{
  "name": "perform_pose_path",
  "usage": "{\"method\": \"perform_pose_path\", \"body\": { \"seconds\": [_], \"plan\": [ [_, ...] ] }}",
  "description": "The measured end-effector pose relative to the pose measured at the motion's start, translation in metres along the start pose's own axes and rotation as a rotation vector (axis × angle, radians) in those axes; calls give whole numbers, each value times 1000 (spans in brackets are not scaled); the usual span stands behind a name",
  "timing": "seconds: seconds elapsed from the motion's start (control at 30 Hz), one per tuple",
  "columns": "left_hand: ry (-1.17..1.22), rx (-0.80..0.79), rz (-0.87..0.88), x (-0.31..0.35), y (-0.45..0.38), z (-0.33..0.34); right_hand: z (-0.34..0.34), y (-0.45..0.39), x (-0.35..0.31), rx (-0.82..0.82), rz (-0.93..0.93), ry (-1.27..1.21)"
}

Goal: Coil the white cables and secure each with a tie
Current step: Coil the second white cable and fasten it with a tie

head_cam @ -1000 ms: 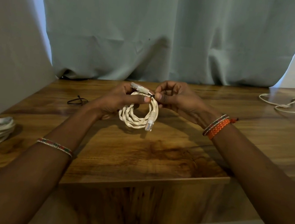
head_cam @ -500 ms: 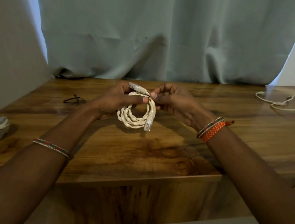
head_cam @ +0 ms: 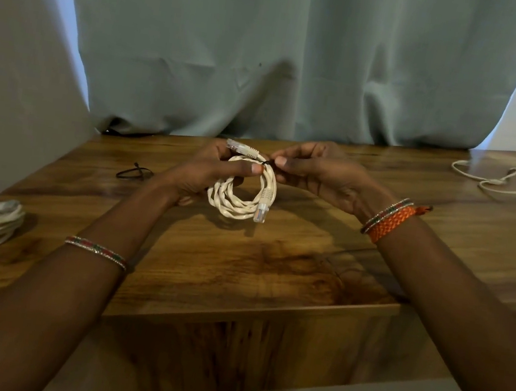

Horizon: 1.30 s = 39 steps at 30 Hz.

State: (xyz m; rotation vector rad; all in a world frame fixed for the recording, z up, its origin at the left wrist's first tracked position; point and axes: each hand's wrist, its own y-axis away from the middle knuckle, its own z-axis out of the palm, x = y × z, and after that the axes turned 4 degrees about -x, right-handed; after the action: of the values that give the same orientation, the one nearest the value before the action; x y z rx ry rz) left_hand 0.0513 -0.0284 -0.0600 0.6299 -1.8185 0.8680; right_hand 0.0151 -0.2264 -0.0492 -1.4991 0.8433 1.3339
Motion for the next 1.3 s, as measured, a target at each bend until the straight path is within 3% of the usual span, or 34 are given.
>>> {"method": "perform_pose_path", "body": {
  "seconds": [0.3, 0.53, 0.67, 0.87, 1.1, 1.3],
  "plan": [
    [-1, -39, -13, 1, 2, -2, -2, -2, -3, -68, 97, 10],
    [-29, 24, 9, 0, 0, 1, 9, 0, 1, 76, -22, 91],
    [-37, 25, 13, 0, -1, 0, 13, 1, 3, 182, -110, 265],
    [-24, 0, 9, -2, -1, 0, 16, 6, -5, 157, -164, 450],
    [-76, 29, 16, -8, -5, -3, 22, -1, 1, 239, -175, 597],
    [-170, 51, 39, -7, -5, 1, 20, -1, 4, 239, -133, 472]
  ]
}}
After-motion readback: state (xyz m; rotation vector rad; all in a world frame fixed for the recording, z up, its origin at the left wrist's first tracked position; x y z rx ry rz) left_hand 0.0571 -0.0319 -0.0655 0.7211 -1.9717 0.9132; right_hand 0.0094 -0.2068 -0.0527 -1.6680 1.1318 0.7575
